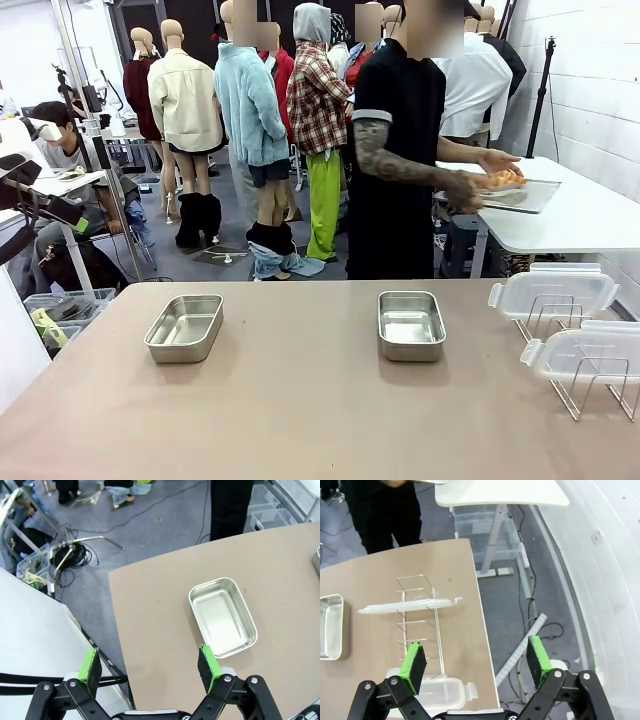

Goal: Place the bread in airtight containers.
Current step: Lift both Airtight Container.

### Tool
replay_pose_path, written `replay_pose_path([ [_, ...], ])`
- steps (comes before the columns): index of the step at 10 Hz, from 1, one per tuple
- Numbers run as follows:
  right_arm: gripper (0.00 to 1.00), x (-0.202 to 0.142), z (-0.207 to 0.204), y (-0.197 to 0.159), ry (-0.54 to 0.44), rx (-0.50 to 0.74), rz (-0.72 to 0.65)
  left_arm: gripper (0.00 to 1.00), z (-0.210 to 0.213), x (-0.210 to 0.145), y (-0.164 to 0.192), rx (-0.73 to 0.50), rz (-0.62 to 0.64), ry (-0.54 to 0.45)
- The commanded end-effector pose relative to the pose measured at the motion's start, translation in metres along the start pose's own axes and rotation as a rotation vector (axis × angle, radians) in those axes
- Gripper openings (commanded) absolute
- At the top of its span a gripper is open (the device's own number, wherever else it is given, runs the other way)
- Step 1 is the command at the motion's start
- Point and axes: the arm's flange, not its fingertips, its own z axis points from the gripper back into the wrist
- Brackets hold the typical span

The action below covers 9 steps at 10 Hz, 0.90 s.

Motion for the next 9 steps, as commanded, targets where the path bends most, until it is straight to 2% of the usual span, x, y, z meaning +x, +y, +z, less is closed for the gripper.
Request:
replay_pose_path([
  [1, 1.0, -0.0011, -0.0008, -0.0002, 0.01, -0.008, 0.004, 1.0, 0.0004, -0.0002, 0.0017, 0.003, -0.003, 0.001],
  [9, 1.0, -0.0011, -0.0008, -0.0002, 0.01, -0.008, 0.004, 1.0, 0.0004, -0.0002, 0.0017, 0.003, -0.003, 0.001],
])
